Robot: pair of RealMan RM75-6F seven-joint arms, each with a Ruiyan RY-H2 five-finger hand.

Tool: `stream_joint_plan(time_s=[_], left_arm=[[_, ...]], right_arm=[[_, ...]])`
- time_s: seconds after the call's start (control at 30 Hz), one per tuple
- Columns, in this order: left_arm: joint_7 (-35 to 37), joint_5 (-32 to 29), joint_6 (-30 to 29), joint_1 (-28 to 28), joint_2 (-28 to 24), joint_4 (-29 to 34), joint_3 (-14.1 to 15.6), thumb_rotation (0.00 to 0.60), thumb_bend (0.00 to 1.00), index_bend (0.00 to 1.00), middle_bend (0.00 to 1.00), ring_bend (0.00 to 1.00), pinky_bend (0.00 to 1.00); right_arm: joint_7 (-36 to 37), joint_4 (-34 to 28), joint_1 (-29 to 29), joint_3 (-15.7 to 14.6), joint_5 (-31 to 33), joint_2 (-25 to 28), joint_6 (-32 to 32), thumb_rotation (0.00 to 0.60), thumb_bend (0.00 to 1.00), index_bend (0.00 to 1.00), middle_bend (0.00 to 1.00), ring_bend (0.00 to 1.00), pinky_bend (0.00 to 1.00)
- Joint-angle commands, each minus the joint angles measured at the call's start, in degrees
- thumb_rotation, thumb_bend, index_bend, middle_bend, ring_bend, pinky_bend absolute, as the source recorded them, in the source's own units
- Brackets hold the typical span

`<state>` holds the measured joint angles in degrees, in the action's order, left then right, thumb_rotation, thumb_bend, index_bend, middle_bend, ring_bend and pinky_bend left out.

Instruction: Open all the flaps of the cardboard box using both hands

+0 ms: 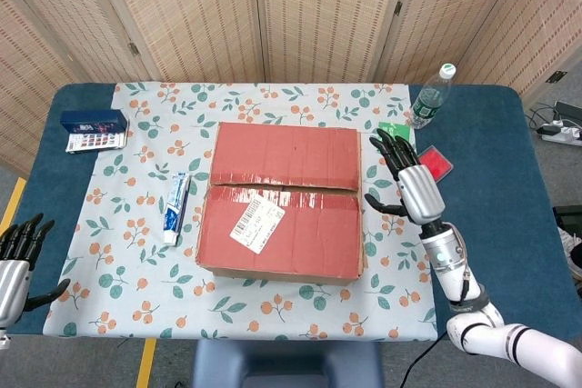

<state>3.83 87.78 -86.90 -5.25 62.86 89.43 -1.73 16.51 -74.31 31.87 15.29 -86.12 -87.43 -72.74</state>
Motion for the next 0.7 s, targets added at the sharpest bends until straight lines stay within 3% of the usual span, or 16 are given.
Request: stream_joint_plan(time_s=[0.03, 0.47, 0.7], left_arm=[[0.59, 0.0, -0.31, 0.26, -0.27, -0.11, -0.01, 0.6, 0.26, 0.0, 0.0, 0.0, 0.0], [2.63, 0.0, -1.8, 1.22, -1.02, -0.3, -0.27, 0.6, 0.26, 0.0, 0.0, 0.0, 0.0], [3.38, 0.01, -2.1, 1.45, -1.16, -0.53, -0.42, 0.6, 0.26, 0.0, 0.0, 0.0, 0.0]], right_arm=[[-0.23, 1.22, 1.28, 0.45, 0.71, -1.88, 0.43, 0.6, 0.3, 0.03, 0.03, 0.1, 0.0], [-0.24, 5.26, 3.91, 0.44, 1.85, -6.25, 0.92, 0.6, 0.3, 0.04, 0.03, 0.11, 0.0], [-0.16, 5.93, 5.51, 2.21, 3.44, -6.65, 1.43, 0.6, 0.3, 0.04, 0.03, 0.11, 0.0]])
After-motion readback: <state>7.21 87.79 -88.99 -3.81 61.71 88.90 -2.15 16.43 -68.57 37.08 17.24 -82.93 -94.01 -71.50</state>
